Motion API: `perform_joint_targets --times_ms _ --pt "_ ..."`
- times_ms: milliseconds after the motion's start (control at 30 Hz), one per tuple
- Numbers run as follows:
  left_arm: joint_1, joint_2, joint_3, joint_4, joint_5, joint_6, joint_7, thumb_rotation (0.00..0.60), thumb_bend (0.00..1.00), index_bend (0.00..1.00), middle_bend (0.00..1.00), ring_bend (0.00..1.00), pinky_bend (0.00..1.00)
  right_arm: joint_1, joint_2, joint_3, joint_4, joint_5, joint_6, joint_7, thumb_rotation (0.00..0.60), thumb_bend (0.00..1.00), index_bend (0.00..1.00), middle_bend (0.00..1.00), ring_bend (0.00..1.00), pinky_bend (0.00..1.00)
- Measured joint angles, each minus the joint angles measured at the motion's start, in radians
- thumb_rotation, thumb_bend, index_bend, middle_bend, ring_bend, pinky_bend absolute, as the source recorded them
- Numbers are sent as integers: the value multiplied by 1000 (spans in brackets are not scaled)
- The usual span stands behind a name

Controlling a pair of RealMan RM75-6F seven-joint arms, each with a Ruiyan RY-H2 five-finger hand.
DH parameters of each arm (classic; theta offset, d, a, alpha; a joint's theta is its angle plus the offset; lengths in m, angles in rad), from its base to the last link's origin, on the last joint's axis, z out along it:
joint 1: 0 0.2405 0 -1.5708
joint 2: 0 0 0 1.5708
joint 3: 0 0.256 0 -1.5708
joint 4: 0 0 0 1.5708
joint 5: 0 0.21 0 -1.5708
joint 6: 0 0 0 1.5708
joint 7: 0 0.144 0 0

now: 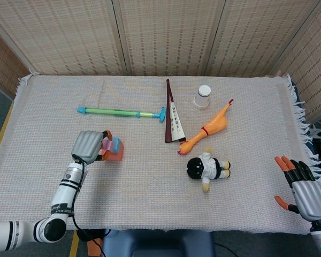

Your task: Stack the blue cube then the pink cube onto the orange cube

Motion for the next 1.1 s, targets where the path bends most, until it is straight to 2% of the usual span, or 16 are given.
perform_joint_targets --times_ms 267,867,1100 --pt "-60 -41 -18 46 -83 23 26 600 322 479 1000 1000 1000 4 0 1 2 6 -9 3 600 121 0 0 0 0" --pt "-109 -81 5 116 -129 12 21 600 323 466 1000 1000 1000 5 2 4 3 15 -11 8 600 121 0 0 0 0" --pt "-115 -80 17 119 -136 7 15 600 325 424 1000 1000 1000 4 3 4 3 14 -9 8 600 121 0 0 0 0"
